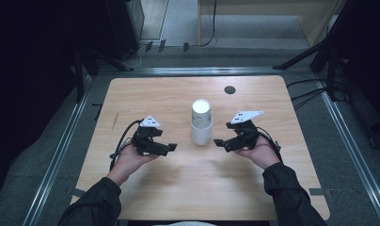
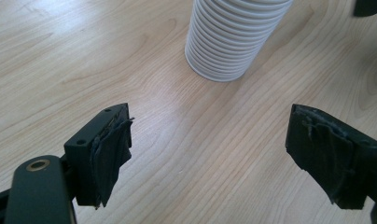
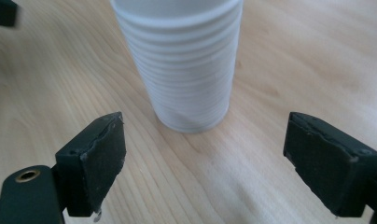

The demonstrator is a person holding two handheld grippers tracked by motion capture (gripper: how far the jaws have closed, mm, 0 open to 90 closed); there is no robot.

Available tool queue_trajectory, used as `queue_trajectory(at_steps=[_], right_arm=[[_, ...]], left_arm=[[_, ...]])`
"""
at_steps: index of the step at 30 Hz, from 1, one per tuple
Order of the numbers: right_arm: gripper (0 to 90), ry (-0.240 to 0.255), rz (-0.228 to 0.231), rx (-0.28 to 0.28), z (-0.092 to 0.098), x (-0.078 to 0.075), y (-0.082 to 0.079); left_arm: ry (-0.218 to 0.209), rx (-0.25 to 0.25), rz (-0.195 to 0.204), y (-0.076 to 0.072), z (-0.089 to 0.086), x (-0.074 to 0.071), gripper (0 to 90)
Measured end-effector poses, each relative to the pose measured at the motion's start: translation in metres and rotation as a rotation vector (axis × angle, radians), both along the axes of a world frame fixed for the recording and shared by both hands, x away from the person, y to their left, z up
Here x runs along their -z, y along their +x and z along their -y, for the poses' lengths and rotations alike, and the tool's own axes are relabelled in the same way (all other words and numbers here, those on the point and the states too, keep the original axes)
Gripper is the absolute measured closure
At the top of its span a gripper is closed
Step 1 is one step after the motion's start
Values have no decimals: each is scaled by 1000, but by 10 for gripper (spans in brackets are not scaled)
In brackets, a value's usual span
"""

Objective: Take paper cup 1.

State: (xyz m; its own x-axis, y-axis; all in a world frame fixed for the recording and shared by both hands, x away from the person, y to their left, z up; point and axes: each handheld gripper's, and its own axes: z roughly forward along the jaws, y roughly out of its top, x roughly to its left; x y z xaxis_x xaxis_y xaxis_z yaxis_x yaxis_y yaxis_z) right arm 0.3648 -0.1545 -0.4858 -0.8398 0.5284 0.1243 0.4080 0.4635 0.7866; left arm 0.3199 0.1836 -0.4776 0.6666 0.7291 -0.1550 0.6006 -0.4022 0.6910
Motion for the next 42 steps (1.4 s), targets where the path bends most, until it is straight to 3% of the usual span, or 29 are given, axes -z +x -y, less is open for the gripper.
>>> queue_trajectory(at_steps=[2,4,7,12,14,17,20,26,34,38,42], right_arm=[[135,50,-29,1,3,-4,1],[136,54,-36,11,4,-5,1],[200,29,-24,19,5,-10,-2],[228,13,-18,5,5,-12,-5],[250,-12,-38,-10,5,-11,-7],[258,-8,-46,-19,5,-12,-8],[279,8,-77,-22,3,-18,-9],[284,-37,-48,-47,3,-25,-8],[283,-28,-20,-75,3,-42,-1],[282,-89,-25,-88,-5,-57,8],[282,-116,-23,-106,-13,-70,13]], left_arm=[[-3,-1,-5,0,1,0,145],[9,-2,-7,0,2,-1,144],[19,9,-11,0,4,-1,138],[14,23,-13,-1,3,-2,156],[26,23,-15,-1,3,-2,163],[34,19,-18,-1,3,-1,163],[13,32,-34,-1,4,0,163],[17,49,-34,-4,5,1,164],[27,26,-32,-11,-5,3,163],[17,24,-32,-16,-9,3,163],[15,18,-21,-23,-10,0,163]])
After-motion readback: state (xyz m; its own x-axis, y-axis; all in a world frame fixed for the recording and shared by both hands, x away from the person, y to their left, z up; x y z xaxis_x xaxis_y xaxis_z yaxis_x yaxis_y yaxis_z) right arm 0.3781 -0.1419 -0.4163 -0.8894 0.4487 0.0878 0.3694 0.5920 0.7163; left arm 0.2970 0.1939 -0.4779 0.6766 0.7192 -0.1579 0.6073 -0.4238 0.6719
